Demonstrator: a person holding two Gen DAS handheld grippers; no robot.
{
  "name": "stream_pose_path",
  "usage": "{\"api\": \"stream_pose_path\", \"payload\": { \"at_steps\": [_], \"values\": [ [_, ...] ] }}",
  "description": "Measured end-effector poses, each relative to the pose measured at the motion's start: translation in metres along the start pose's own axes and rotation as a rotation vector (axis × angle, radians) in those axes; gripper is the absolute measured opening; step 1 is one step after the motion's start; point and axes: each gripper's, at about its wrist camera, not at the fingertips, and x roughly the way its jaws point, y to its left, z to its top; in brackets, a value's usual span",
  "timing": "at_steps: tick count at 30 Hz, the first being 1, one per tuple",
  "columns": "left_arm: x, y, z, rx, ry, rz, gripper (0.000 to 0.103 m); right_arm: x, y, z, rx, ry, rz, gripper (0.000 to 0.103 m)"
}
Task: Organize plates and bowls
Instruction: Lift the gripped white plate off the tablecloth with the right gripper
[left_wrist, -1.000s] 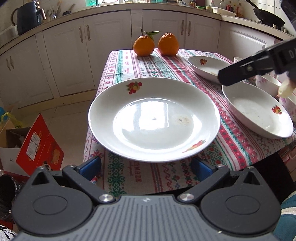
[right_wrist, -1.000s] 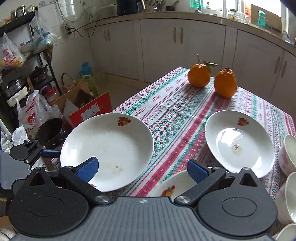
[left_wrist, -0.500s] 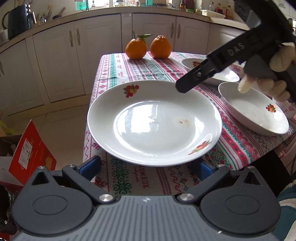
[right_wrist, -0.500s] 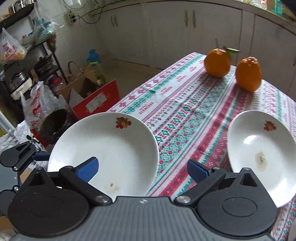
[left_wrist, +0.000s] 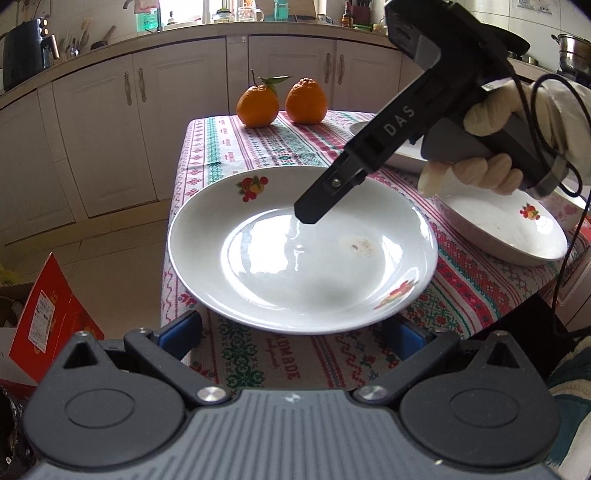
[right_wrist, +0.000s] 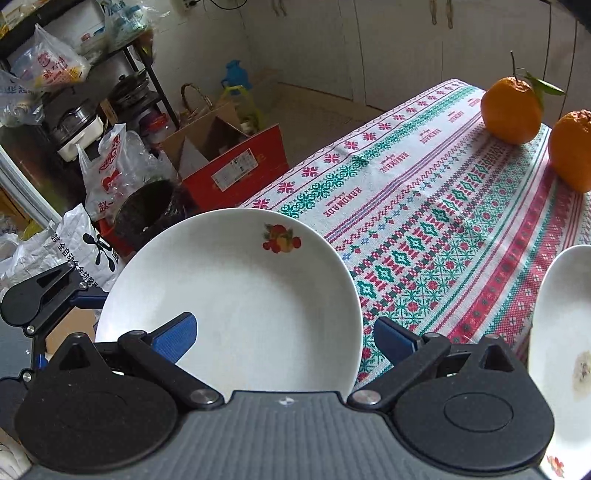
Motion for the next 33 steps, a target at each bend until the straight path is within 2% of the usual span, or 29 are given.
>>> {"api": "stream_pose_path", "payload": {
  "at_steps": [9,33],
  "values": [
    [0.001,0.002,0.002,0.015,0.009,-0.022,0.102,0.005,-0.009,0.008,0.041,0.013,0.07,0.1],
    [0.007,0.002,0.009,0.038,0.038,-0.044,0.102,0.007,-0.002,0.01,0.016,0.02,0.093,0.099]
  ]
}}
